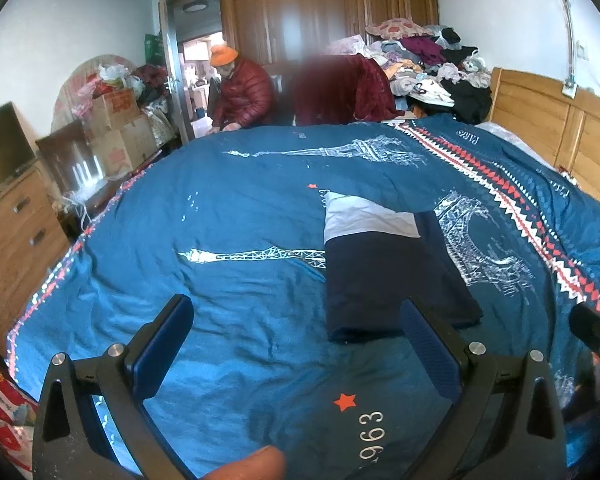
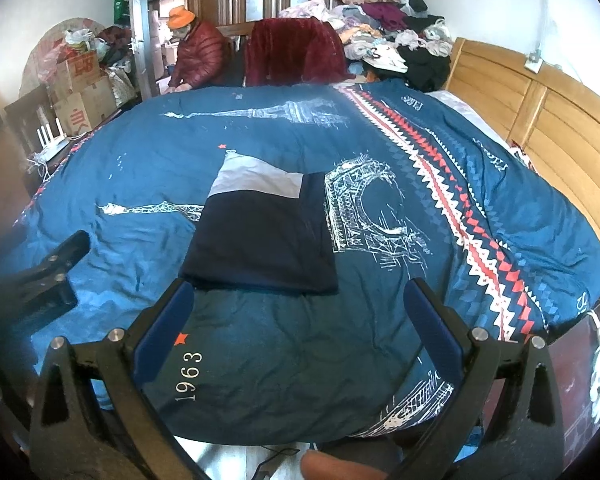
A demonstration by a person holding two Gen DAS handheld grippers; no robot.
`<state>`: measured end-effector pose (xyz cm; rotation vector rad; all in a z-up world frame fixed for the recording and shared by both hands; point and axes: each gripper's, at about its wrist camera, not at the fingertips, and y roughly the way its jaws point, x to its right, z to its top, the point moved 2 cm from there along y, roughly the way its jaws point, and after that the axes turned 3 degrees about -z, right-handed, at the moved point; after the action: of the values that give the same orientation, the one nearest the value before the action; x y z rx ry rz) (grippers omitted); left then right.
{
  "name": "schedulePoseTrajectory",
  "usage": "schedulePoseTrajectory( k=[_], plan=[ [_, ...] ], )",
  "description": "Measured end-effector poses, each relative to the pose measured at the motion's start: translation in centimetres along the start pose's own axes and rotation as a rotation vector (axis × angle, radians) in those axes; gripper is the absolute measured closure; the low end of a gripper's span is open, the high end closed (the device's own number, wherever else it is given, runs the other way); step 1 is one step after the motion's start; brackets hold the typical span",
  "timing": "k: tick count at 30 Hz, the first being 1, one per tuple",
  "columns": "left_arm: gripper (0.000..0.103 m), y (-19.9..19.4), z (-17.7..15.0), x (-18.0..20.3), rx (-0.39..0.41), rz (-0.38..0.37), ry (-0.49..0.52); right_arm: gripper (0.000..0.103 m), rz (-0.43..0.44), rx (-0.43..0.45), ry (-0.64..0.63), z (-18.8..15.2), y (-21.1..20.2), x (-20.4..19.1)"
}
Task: Fold large clothes
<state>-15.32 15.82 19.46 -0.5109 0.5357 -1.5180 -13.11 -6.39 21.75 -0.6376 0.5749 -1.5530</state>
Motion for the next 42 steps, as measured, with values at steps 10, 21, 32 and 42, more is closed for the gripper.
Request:
schedulePoseTrajectory(
  k=[10, 21, 32, 42],
  plan=[
    [0.0, 0.0, -0.1, -0.1, -0.012, -0.02, -0.004, 0.0, -0.005, 0.0, 0.017, 0.1, 0.3, 1.2],
    [0.0, -0.6, 0.2, 1.3, 0.023, -0.043, 0.03, 0.0, -0.012, 0.032, 0.021, 0.2, -0.3, 1.9],
    [0.0, -1.7, 1.0, 0.8, 0.098, -0.053, -0.015, 0.0, 0.024, 0.07, 0.016, 0.6, -0.7, 1.8],
    [0.0, -1.6, 1.4, 1.0, 0.102, -0.042, -0.016, 0.0, 0.024, 0.057, 0.01, 0.9, -0.4, 2.0]
  ],
)
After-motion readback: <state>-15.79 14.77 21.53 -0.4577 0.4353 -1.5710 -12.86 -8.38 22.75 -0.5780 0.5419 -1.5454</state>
